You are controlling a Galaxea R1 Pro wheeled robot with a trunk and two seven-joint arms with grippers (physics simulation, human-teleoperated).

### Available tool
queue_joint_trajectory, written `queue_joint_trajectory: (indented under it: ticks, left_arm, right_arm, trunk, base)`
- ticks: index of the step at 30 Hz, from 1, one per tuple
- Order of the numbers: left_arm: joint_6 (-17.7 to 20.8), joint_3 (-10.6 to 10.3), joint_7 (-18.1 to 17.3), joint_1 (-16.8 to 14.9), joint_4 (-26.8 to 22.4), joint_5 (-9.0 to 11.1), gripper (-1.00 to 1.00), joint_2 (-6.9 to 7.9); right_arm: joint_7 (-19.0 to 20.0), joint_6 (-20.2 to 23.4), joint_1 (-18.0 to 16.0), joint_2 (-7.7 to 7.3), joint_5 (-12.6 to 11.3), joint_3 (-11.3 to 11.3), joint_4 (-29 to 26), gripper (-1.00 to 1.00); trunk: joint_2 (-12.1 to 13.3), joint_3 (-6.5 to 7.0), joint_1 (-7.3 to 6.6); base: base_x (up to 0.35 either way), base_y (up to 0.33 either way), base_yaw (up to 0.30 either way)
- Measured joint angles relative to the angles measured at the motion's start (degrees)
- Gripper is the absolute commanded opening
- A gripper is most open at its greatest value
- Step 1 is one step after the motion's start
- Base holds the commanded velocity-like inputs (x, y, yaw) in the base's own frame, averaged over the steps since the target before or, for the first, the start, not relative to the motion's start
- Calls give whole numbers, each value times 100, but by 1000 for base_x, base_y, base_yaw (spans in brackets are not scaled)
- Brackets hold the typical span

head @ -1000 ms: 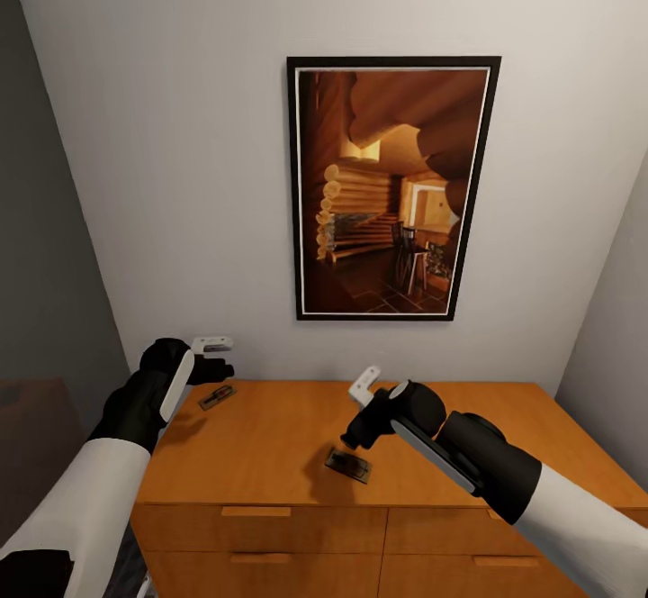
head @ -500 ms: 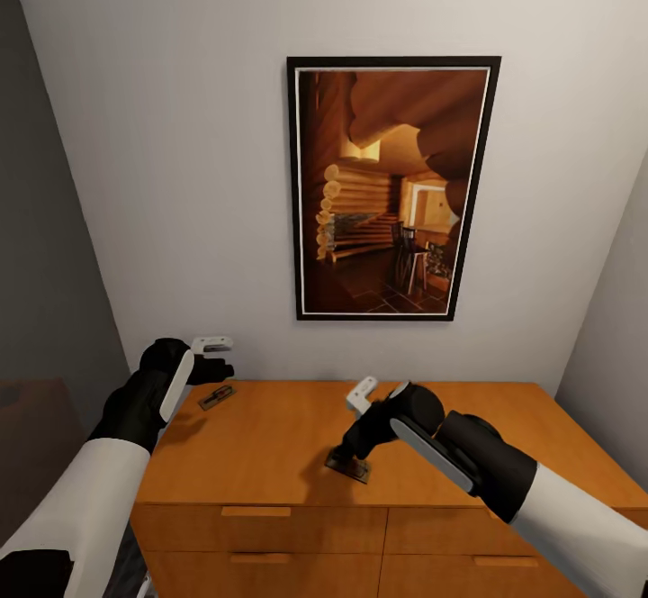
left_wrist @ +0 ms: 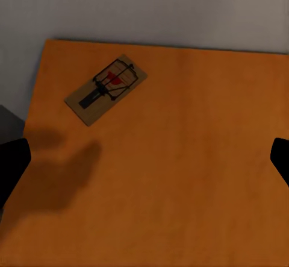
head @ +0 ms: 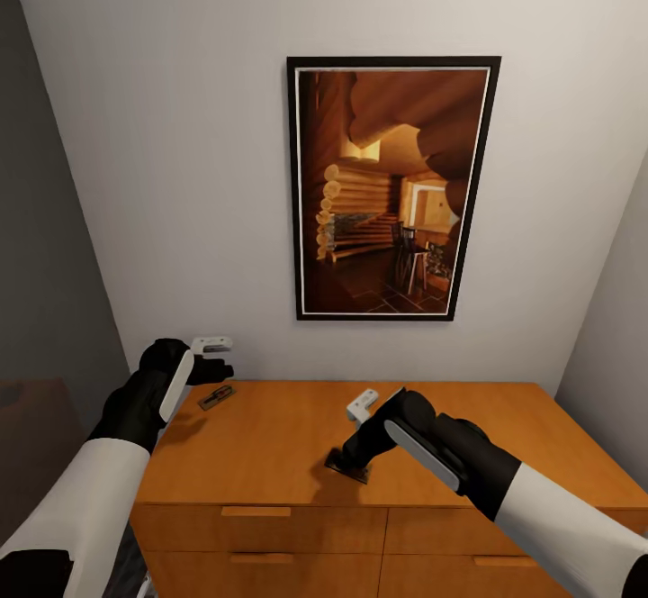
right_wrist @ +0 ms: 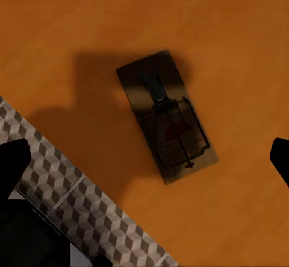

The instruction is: Take the four mousetraps from the cabinet in the bathroom and place them on the bathroom floor. Make sure all four end up on the same floor surface, and ensure that at least two of them are either under or directly next to the same bathroom sink.

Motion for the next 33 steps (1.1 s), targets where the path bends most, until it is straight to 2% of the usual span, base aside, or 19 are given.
queue_joint_trajectory:
  ticks: [33]
  left_arm:
    - [0,0,-9,0,17,18,100,-12]
  right_arm:
    - [14,0,2,13,-19,20,79,100]
  trunk:
    - [0,0,0]
  base:
    - [0,0,0]
